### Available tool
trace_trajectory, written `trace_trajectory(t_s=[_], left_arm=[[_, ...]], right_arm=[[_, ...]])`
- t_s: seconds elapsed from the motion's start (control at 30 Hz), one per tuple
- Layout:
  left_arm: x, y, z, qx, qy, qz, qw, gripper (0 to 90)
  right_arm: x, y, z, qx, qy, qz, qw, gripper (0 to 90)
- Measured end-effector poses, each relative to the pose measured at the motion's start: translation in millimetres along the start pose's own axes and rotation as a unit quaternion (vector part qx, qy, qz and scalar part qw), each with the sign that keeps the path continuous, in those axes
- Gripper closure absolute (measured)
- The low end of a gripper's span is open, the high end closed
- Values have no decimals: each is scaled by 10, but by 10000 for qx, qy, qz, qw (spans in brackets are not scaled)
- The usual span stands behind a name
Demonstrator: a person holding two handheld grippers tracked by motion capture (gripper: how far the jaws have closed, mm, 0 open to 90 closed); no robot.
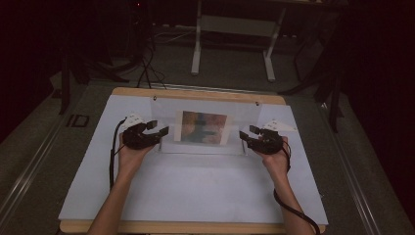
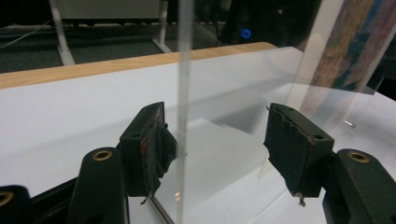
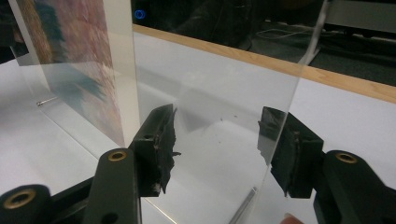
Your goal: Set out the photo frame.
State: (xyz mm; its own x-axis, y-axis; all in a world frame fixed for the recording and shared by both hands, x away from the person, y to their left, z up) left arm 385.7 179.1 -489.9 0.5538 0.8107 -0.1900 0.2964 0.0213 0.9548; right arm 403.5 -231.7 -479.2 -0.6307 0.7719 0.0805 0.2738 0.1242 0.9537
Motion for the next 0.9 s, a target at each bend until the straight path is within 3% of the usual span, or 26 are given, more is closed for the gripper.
trace_trajectory(t_s=[0.57, 0.9], left_arm=[[191, 118, -266, -249, 272, -116, 9993, 394], [341, 147, -405, -139, 593, -97, 9981, 404]], right_arm=[[-108, 86, -163, 43, -2, 9, 10000, 415], [-168, 152, -287, 22, 95, -18, 10000, 405]])
Point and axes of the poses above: each handheld gripper's, and its own axes: z roughly forward along the jaws, y roughly out of its top, x roughly to its left, the point moved 2 cm from there along z, roughly forward along the jaws, and after that the axes turned 8 degrees about -x, right-handed, at the moved point
